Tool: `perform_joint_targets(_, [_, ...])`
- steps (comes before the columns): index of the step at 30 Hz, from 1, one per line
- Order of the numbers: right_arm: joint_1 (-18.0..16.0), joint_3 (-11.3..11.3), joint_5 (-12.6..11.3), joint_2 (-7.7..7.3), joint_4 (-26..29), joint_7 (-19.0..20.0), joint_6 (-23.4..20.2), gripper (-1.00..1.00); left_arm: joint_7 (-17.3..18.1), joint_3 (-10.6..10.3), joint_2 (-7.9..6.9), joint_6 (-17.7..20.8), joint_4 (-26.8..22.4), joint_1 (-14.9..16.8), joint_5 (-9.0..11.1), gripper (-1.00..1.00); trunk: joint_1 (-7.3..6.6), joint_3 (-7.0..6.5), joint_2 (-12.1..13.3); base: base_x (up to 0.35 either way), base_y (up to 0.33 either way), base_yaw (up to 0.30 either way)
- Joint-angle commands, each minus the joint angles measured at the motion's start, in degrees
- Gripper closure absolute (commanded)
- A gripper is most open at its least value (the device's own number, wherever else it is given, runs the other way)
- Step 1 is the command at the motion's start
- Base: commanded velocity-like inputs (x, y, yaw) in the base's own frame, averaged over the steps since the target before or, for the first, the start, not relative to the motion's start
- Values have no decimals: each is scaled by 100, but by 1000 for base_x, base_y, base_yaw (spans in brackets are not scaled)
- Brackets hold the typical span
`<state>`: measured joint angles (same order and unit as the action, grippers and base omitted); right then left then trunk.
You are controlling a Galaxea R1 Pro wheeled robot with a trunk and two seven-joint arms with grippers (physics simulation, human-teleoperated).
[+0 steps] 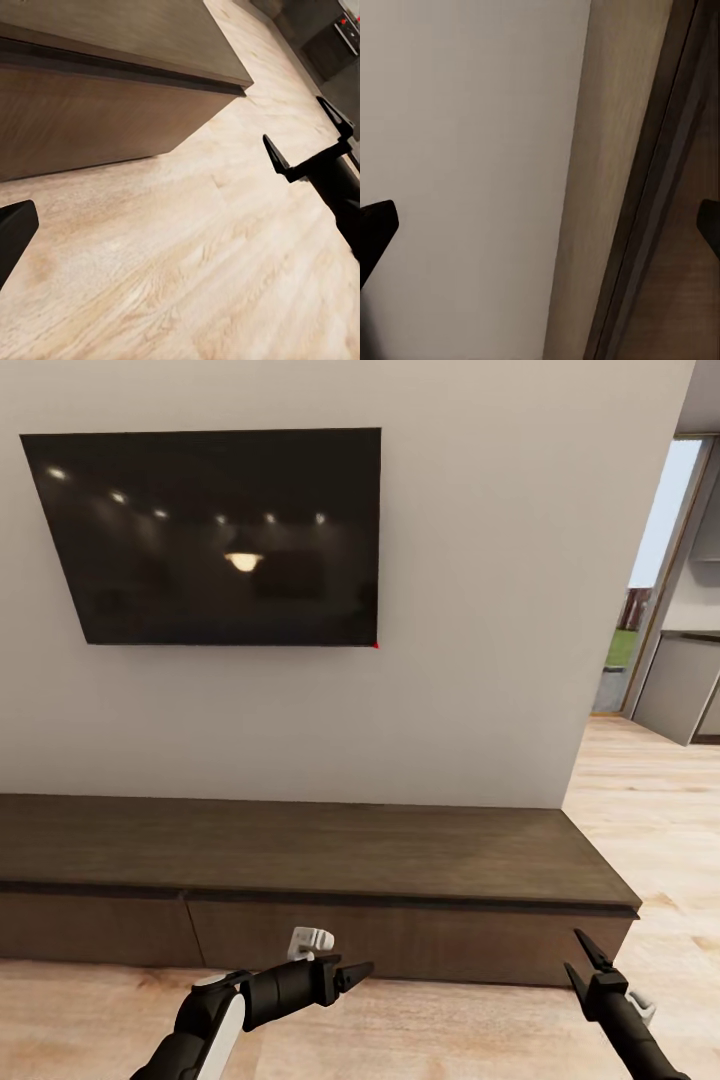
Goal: Place each of the two pumpkins and all three candles from the living room inside a cabinet in the living room (use any cabinet), then make sure every cabinet is closed, and position the cauldron so it is next to a table in the living room.
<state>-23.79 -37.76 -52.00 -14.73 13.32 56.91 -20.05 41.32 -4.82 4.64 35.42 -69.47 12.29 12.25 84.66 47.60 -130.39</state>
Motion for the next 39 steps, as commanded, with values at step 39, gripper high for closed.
perform_joint_targets(39, [85, -480, -30, -143, -6, -341, -478, -100, -1, -2, 1, 17, -8, 1, 32, -100, 328, 275, -604, 12, 0, 0])
